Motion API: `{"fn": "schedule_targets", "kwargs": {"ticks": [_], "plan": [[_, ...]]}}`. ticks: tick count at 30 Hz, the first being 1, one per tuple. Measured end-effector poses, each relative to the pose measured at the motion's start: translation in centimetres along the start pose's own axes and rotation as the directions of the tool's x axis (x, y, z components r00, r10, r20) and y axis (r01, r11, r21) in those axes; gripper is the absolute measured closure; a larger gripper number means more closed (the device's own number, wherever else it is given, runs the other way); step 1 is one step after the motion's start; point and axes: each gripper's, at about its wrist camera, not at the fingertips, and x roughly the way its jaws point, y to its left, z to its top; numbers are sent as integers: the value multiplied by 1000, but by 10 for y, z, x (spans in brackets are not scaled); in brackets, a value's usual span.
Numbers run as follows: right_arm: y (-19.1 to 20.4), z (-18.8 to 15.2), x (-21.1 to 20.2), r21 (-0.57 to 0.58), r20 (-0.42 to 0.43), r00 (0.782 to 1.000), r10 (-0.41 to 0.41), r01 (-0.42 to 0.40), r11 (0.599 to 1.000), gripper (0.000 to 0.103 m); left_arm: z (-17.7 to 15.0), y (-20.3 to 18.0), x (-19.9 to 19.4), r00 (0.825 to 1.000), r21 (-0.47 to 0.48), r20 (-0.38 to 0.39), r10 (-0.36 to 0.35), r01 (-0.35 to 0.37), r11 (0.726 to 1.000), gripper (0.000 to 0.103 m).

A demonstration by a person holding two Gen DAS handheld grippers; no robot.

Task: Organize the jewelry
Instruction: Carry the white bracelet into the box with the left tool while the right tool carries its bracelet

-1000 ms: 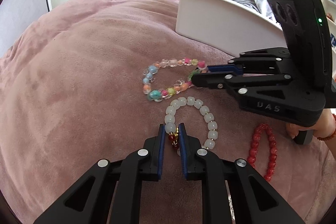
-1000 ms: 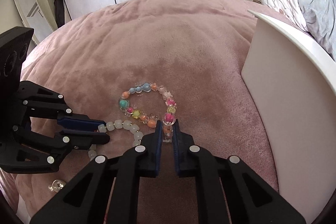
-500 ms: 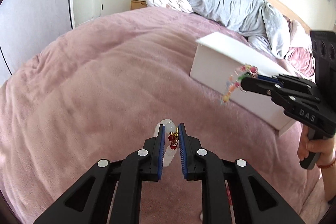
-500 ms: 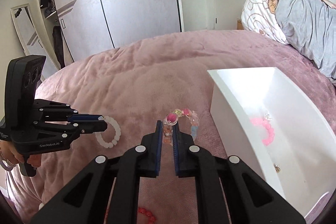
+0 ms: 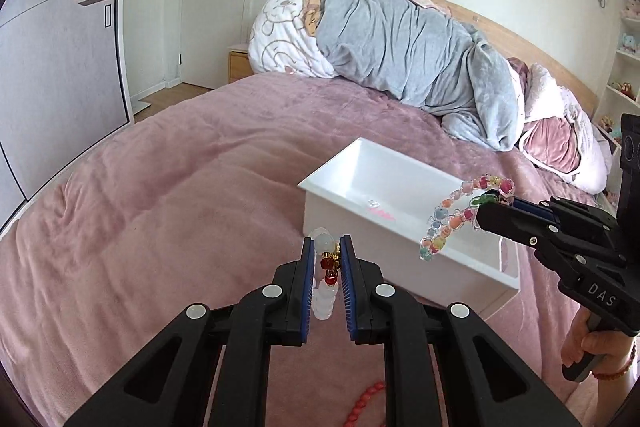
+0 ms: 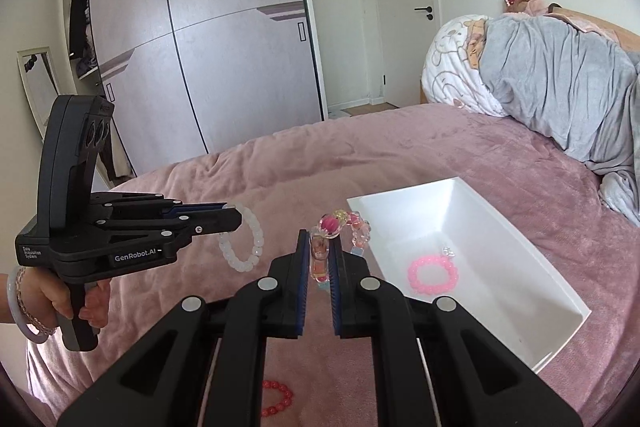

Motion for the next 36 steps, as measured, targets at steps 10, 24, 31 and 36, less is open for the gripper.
{"fn": "schedule_targets", "kwargs": {"ticks": [10,24,31,36], "plan": [[-41,15,-59,33,105,989,-100,97,995,93,46,-76,-17,997,56,57,-48,45,997,85],[-92,-3,-57,62,45,987,-152,149,987,93,56,-119,46,999,-19,-4,-51,51,999,85],[-117,-13,-41,111,18,994,-104,101,989,93,61,-134,83,998,-46,-44,-55,53,998,85],[-136,-21,-24,161,-25,997,-70,73,984,93,58,-134,111,996,-65,-81,-24,19,998,85]]}}
